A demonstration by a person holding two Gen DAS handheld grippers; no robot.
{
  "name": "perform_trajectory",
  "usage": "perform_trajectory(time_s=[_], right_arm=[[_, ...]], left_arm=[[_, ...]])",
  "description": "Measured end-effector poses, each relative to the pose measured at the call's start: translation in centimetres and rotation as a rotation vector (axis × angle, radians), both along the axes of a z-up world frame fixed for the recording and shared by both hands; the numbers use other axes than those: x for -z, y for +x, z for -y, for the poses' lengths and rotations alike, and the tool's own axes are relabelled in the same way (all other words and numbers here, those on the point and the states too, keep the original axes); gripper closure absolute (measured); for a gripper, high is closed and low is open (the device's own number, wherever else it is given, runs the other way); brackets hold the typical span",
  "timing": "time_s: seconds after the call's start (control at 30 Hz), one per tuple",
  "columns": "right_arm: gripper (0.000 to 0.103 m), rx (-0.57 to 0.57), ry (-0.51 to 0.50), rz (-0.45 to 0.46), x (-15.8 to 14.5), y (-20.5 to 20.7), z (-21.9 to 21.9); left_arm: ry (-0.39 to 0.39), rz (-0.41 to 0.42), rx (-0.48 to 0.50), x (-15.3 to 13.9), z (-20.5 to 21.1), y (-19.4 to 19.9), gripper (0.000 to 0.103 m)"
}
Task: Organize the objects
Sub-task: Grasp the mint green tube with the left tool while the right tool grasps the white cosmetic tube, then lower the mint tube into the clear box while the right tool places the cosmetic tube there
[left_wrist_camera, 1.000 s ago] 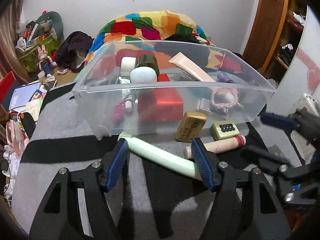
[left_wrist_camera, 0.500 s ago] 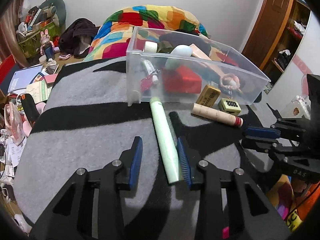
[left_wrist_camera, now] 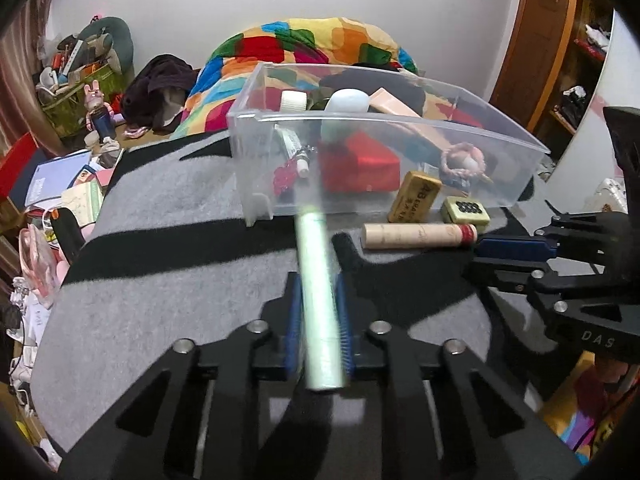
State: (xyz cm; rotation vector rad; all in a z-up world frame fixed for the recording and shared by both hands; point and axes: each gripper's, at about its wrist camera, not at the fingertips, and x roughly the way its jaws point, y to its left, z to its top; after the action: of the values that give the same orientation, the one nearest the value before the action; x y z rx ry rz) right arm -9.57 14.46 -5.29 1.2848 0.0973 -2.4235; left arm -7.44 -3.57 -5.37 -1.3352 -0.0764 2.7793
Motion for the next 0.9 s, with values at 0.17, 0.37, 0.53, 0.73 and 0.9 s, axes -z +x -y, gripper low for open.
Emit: perform_trajectory(time_s=[0.17, 0.37, 0.53, 0.73, 0.9], right_arm=[[0.073, -0.006, -0.004, -0.052, -1.7, 0.1, 0.1], [0.066, -0.090, 0.092, -0.063, -1.9, -2.8, 3.4], [0.066, -0.145, 0.211, -0.006, -0.1, -4.0, 5.2], [0.089, -0.183, 0.206, 0.032, 0.0, -3.8, 5.5], [0.089, -0.185, 0.151, 0.018, -0.3, -2.2, 5.1]], left_arm=[[0.016, -0.016, 0.008, -0.1, 0.7, 1.9, 0.088], [0.030, -0.013, 0.018, -0.4, 1.1, 3.3, 0.088], [0.044, -0.012, 0.019, -0.3, 1.4, 3.2, 0.088], [0.025, -0.039, 0.007, 0.0, 1.1, 2.4, 0.088], [0.046, -0.040, -0.001, -0.2, 1.3, 2.2, 0.088]])
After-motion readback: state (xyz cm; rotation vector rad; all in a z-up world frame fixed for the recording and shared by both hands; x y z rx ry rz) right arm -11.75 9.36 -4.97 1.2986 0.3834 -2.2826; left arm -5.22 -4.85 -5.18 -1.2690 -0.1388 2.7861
